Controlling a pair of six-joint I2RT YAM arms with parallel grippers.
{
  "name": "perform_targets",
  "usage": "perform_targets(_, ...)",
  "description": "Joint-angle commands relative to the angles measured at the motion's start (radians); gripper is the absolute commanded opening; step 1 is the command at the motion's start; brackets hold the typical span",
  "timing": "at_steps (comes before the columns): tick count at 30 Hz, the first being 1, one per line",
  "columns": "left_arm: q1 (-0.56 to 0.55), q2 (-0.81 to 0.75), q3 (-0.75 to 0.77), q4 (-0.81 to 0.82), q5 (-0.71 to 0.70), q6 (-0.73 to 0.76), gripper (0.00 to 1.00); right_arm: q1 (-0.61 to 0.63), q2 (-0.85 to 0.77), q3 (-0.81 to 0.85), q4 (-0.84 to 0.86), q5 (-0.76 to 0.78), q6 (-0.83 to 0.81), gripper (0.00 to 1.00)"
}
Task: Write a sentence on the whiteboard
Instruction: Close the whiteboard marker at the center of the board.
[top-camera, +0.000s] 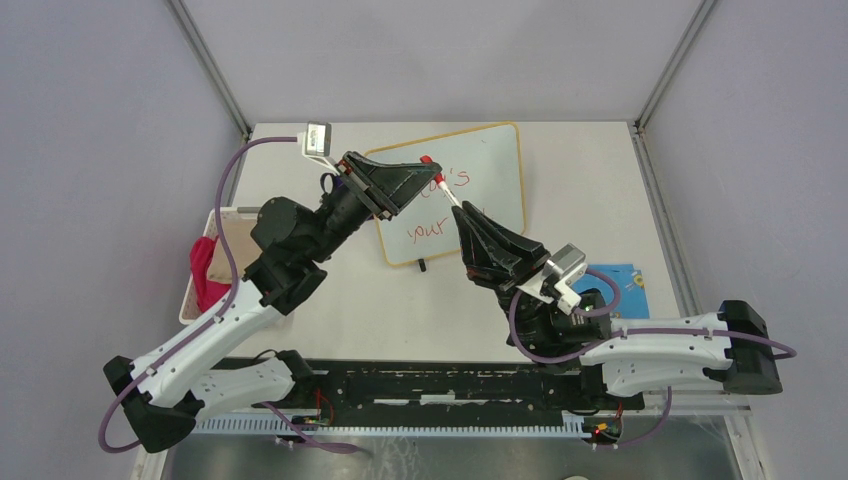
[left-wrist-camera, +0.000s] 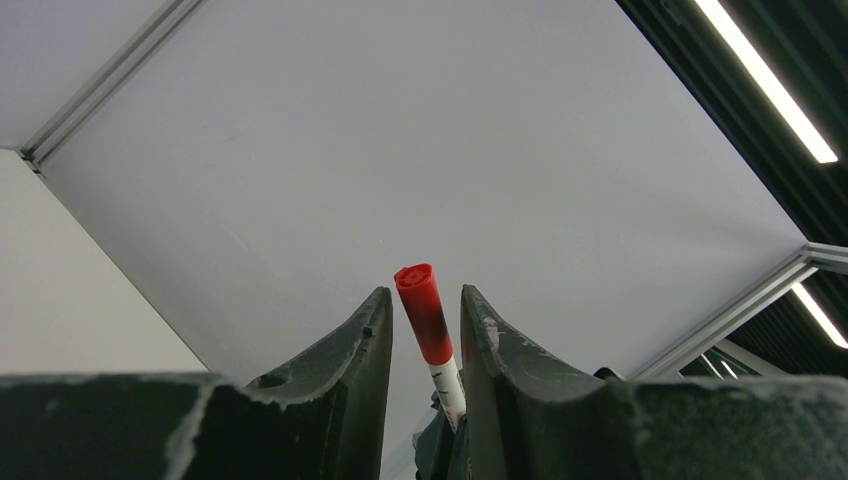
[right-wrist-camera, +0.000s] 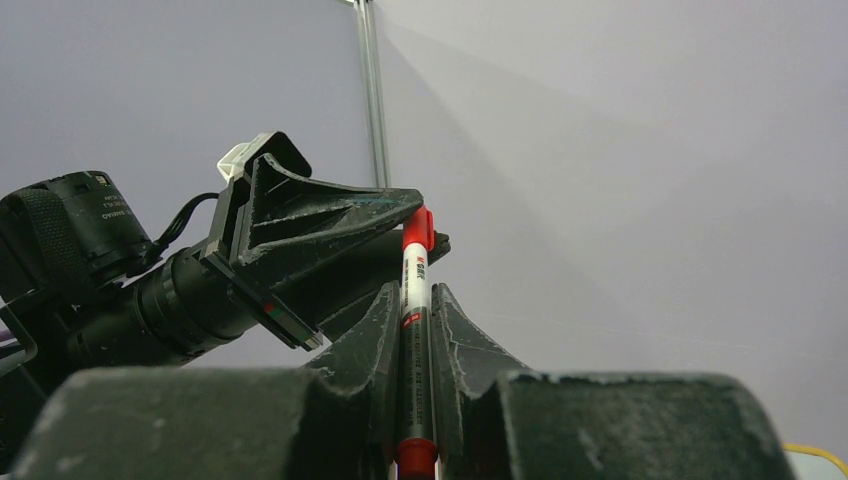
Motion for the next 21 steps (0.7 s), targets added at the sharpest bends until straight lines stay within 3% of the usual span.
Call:
perform_targets(1, 0.004, -0.018, 0.006, 0.055, -0.003, -0.042, 0.37, 0.001, -0.020, 0.000, 0.032, 0.000, 0.006, 0.00)
perform_targets(10, 0.004, 0.004, 0.015, 0.072, 0.044, -0.048, 0.22, 0.002, -0.015, 0.006, 0.032, 0.001, 0.003, 0.00)
perform_targets(15, 0.004, 0.021, 0.010, 0.090, 0.090, -0.056, 0.03, 0.002, -0.011, 0.011, 0.034, 0.013, -0.001, 0.00)
perform_targets(21, 0.004, 0.024, -0.032, 0.119, 0.128, -0.080, 0.02, 0.001, 0.003, 0.019, 0.047, 0.022, -0.013, 0.00)
